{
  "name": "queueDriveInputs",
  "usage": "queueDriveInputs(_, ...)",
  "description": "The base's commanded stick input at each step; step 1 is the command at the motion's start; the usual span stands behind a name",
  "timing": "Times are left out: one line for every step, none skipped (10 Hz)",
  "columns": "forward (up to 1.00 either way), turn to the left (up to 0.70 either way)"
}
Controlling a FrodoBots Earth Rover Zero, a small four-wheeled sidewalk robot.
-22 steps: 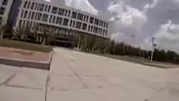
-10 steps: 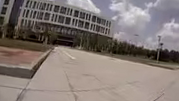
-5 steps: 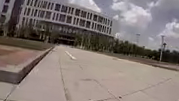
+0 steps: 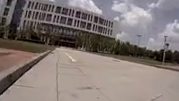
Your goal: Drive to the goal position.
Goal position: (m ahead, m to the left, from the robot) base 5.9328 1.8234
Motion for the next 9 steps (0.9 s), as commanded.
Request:
queueDriveInputs(0.7,0.01)
queueDriveInputs(0.7,0.01)
queueDriveInputs(0.7,0.01)
queueDriveInputs(0.7,0.01)
queueDriveInputs(0.7,0.27)
queueDriveInputs(0.7,0.32)
queueDriveInputs(0.7,0.01)
queueDriveInputs(0.7,0.01)
queueDriveInputs(0.7,0.01)
